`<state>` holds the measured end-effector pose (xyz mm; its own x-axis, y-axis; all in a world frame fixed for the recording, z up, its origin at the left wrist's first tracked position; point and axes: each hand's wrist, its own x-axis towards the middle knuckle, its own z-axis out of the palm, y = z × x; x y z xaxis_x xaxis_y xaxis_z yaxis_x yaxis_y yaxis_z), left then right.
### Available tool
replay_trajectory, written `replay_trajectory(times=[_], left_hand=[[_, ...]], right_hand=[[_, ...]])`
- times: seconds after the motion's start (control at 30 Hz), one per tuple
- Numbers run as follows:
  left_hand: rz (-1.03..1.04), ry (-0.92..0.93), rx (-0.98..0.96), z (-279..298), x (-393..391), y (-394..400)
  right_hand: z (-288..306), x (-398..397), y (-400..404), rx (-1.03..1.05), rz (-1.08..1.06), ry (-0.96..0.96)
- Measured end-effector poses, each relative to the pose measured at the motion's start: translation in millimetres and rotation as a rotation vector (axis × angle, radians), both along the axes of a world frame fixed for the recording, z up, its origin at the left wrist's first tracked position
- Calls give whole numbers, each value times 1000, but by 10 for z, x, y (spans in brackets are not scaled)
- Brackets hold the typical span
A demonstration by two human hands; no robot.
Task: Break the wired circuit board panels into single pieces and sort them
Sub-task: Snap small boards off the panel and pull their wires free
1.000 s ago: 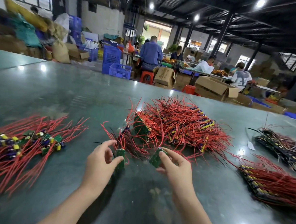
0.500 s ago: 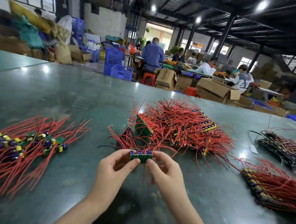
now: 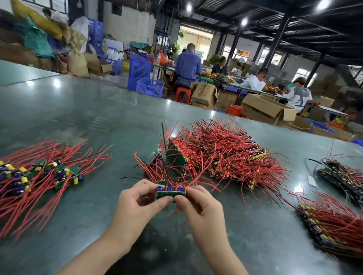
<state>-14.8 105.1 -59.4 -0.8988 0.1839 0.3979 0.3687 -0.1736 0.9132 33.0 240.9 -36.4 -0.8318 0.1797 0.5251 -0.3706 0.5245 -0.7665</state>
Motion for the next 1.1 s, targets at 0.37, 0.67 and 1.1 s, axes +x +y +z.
replay_trajectory(times=[0.37,0.67,1.1], left_hand=[[84,77,32,-19,-9,9],[171,104,60,-13,55,27],[231,153,-240,-81,-106,-22]], right_hand=[[-8,-19,-23,23,-13,55],[-109,7,-118,100,-188,240],[79,-1,68,-669,-37,45]])
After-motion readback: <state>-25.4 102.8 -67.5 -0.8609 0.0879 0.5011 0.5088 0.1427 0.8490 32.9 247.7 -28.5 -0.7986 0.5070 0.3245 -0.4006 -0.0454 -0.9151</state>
